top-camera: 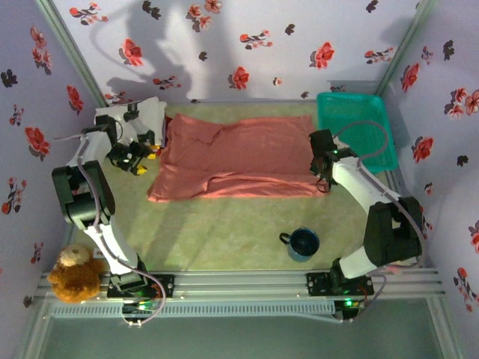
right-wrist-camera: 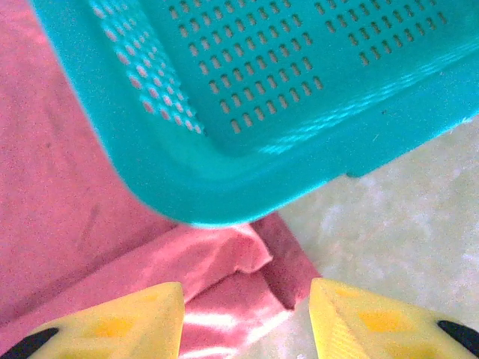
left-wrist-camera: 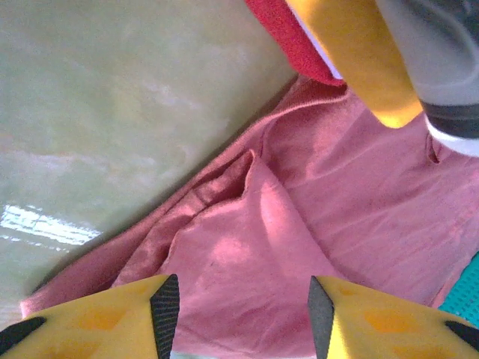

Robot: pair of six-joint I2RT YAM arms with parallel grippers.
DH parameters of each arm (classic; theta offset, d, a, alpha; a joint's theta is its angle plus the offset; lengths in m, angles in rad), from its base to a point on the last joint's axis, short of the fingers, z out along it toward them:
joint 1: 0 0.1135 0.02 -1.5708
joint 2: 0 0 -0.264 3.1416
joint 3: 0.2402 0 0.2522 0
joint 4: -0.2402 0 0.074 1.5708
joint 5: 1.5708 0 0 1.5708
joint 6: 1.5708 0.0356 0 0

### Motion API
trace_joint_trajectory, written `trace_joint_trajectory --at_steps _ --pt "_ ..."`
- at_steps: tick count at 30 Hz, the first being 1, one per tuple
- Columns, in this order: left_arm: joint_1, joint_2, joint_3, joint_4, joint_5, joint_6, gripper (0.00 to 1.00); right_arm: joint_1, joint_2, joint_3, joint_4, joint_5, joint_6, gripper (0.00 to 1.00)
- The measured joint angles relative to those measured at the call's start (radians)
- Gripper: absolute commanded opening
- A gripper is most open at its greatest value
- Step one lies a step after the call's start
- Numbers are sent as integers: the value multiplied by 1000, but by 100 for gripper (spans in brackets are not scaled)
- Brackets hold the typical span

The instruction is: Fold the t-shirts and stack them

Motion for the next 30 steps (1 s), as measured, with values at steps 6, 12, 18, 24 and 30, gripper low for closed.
trace_joint_trajectory --at_steps 6,12,18,24,30 --pt "-63 -117 -70 -14 -7 8 51 16 62 19 -28 -151 -51 48" --pt "-304 -138 -79 25 17 -43 50 82 196 86 -53 -228 -83 48" --pt "-483 -82 -71 107 39 -119 50 89 298 137 -63 -266 -104 48" --pt "-544 -3 -69 159 39 -171 50 89 359 172 -50 -278 -105 48" --pt "-572 0 -72 191 39 -200 50 82 369 175 44 -242 -106 48"
